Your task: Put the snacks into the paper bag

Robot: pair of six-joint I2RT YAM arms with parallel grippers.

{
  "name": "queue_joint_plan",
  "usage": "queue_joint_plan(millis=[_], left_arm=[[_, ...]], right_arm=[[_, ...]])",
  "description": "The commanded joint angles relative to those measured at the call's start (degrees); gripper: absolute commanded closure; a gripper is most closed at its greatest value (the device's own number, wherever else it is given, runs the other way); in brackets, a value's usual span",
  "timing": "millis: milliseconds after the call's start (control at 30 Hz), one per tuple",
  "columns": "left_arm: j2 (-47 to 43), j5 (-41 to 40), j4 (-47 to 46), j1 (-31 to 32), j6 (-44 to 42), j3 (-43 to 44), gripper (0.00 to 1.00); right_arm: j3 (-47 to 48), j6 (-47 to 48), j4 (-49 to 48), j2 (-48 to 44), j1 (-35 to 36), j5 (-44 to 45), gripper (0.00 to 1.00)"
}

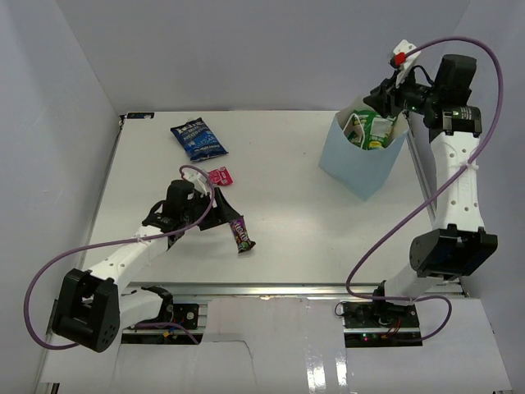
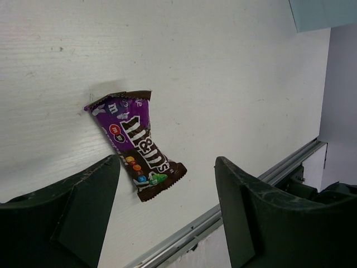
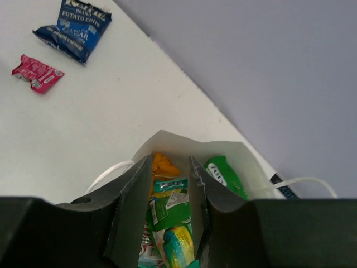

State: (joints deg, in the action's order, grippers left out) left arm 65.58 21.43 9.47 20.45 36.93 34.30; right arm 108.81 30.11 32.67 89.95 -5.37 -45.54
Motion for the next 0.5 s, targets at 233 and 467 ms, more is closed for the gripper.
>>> queue_joint_plan(millis=[233, 467], left_arm=[[-1.5, -11.3, 5.4, 0.0, 5.0, 2.6, 0.21], [6.7, -15.3, 12.0, 0.1, 10.4, 8.1, 0.22]], right_arm=[[-3.1, -0.8, 2.1, -1.8, 3.7, -15.6, 0.61], [-14.1, 0.0, 2.6, -7.1, 20.8, -4.3, 0.58]])
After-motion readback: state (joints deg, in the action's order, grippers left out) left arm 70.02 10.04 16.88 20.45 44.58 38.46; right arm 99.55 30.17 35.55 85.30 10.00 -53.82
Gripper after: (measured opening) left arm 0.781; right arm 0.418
